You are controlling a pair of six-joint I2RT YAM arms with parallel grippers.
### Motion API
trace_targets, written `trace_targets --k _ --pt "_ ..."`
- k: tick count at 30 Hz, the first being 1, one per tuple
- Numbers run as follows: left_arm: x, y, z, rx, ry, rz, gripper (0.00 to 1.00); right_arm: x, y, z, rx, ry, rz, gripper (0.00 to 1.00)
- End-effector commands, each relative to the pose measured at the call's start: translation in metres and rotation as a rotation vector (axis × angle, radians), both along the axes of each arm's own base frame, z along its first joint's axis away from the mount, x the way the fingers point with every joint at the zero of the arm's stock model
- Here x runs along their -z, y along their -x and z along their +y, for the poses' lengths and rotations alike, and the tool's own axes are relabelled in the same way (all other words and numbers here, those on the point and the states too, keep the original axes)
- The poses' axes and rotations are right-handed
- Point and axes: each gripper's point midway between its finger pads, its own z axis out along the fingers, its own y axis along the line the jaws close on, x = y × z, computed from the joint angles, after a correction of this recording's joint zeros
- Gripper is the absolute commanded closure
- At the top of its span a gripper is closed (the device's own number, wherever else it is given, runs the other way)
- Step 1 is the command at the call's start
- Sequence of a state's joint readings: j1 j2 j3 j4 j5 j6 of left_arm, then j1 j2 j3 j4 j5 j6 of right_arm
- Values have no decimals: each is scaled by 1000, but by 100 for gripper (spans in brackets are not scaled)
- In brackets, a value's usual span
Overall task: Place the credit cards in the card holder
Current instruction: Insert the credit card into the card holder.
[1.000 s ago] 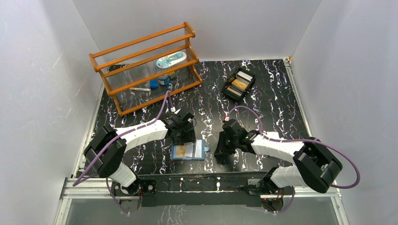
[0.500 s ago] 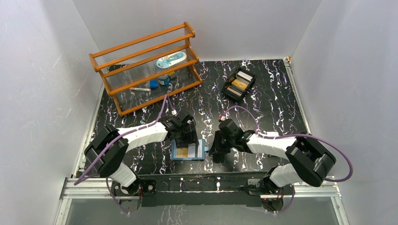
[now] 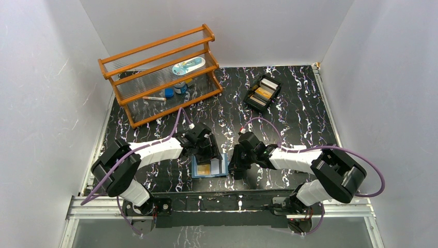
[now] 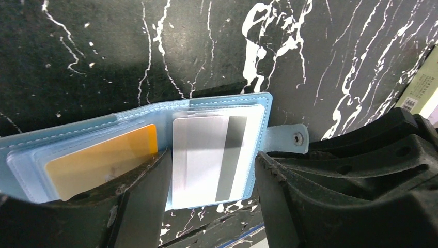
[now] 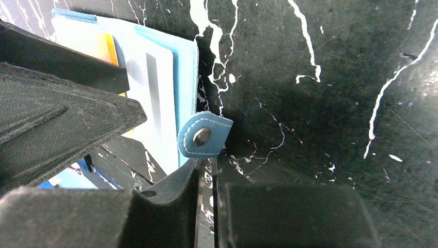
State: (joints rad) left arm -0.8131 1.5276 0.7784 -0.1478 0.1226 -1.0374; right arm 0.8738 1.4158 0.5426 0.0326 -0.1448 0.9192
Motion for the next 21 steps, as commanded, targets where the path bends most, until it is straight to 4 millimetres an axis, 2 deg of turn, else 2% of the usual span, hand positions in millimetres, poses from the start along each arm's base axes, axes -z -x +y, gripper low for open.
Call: trace_targets --k 1,9,14,21 --pt "-10 8 -12 8 84 29 42 -1 -4 11 -3 -9 -15 81" --pt "-26 9 -20 -5 155 29 43 2 -3 7 7 15 -16 82" --pt "-27 7 -7 9 69 16 42 -1 -4 -6 30 68 -33 79" --pt "-33 9 17 32 -34 -2 40 -23 -7 -32 79 140 -98 77"
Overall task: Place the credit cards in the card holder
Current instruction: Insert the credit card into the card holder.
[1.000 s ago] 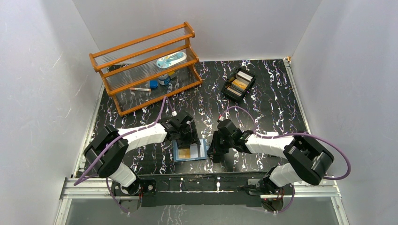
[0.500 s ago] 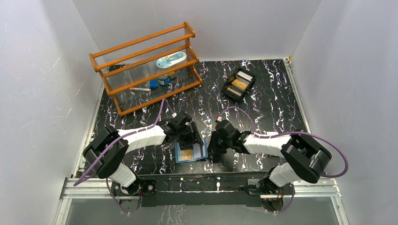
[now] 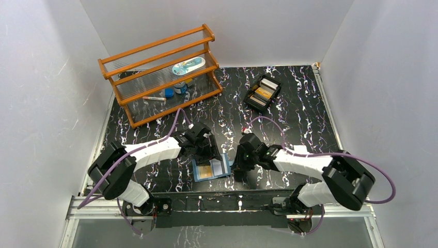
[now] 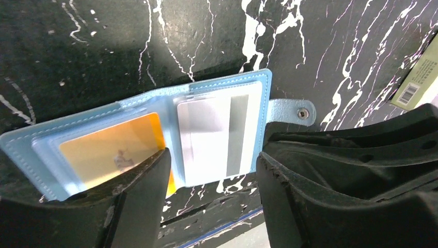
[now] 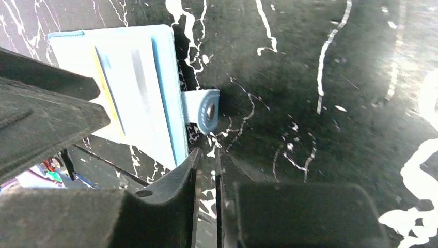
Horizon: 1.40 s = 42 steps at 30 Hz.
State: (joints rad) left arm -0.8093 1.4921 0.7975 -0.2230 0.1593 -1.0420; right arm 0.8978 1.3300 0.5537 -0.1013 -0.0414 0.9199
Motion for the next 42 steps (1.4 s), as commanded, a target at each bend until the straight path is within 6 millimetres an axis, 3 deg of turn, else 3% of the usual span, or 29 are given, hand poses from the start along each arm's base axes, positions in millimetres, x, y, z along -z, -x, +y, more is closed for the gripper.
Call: trace_targets --k 1,6,11,17,23,33,42 --pt "-23 0 19 24 -54 -47 39 -20 -9 -16 43 62 -65 77" --pt "-28 1 38 2 -92 -77 35 -45 -17 -4 38 -8 -117 77" --pt "-21 2 53 -21 -124 -71 32 -65 -25 17 12 -64 -139 78" --pt "-13 4 54 -47 -73 -51 31 -75 -32 38 -25 -90 -166 77" --pt "-4 7 53 -74 -20 -57 30 -55 -34 46 -49 -48 -143 76" --pt "-1 4 55 -73 -39 -66 29 -6 -20 33 -54 18 -65 77" --pt "-8 1 40 -51 44 -81 29 8 -11 24 -47 37 -37 78"
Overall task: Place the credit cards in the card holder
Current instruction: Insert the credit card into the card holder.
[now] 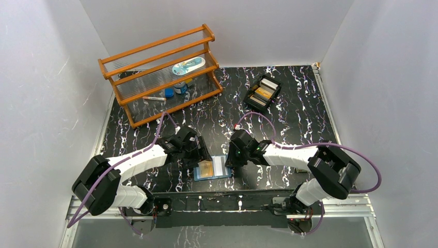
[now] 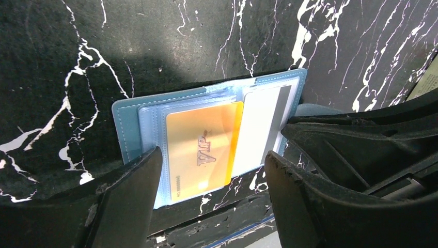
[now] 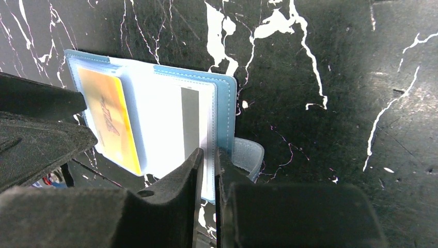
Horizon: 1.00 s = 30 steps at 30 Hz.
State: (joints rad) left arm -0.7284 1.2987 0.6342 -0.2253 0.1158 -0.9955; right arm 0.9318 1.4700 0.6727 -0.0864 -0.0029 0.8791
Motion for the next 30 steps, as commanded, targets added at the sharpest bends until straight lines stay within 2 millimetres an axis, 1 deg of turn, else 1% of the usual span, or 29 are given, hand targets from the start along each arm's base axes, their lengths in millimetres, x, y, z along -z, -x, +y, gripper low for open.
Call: trace_targets --k 1,15,23,30 --pt "-12 -2 -10 18 70 -18 29 7 5 -2 1 1 6 78" --pt "-23 -2 -22 34 165 -49 28 10 9 -3 -1 0 14 78" --pt "-42 -7 -33 47 237 -86 28 10 11 -2 -3 -3 14 79" --pt "-41 -7 -37 51 250 -78 28 8 10 -1 0 -6 11 79"
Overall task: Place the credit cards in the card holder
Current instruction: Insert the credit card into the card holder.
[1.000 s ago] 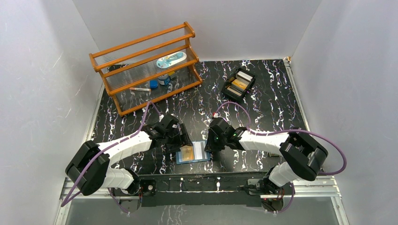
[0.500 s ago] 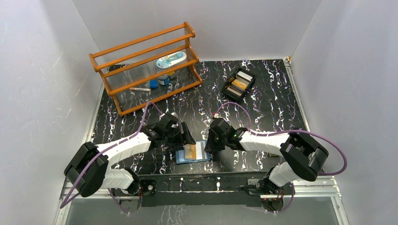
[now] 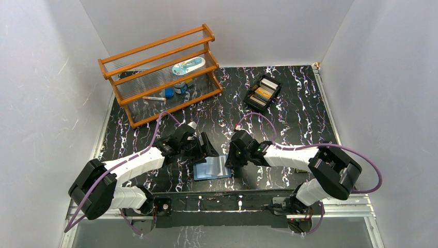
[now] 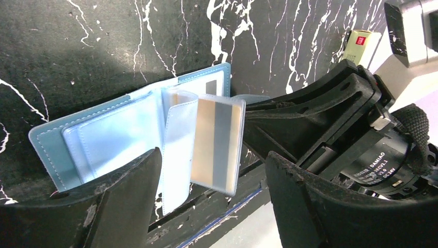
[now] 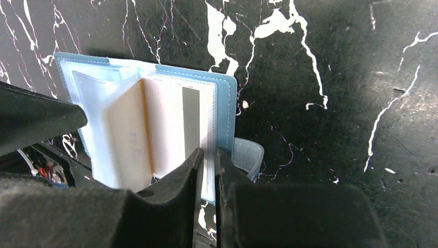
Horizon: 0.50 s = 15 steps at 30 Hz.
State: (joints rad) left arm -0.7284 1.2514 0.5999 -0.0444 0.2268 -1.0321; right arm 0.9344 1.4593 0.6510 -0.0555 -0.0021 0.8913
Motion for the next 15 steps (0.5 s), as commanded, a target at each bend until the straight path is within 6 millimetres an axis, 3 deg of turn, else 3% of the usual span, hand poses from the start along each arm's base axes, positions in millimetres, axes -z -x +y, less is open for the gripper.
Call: trace_targets --k 1,9,15 --pt "-10 -1 -5 13 40 -12 29 8 9 -2 -6 14 16 79" --pt "-3 1 0 6 19 -12 35 1 7 -7 14 26 -1 78" --pt "3 1 20 -27 -103 4 43 -32 -1 -13 48 20 -64 75"
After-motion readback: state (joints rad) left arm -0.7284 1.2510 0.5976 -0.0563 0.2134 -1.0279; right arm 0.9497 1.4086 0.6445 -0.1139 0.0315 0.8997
